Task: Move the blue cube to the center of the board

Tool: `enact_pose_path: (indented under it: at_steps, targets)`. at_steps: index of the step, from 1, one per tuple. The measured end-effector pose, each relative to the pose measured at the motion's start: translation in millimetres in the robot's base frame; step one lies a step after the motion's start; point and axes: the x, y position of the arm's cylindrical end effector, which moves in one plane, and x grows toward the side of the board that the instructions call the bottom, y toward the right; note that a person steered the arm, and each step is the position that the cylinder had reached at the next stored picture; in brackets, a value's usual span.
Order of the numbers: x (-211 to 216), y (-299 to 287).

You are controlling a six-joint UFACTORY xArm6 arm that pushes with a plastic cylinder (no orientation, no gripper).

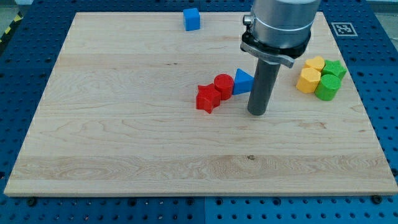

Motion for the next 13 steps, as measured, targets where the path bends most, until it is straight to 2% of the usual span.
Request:
enact_pose_path:
  at_steps: [1, 2, 3, 4, 5, 6, 7, 11, 13]
  targets:
    - [24, -27]
    - [29, -105]
    - [-23, -168]
    - [-93, -226]
    - [-178, -259]
    - [-268, -259]
    - [-293, -246]
    - [-293, -234]
    - [-292, -167]
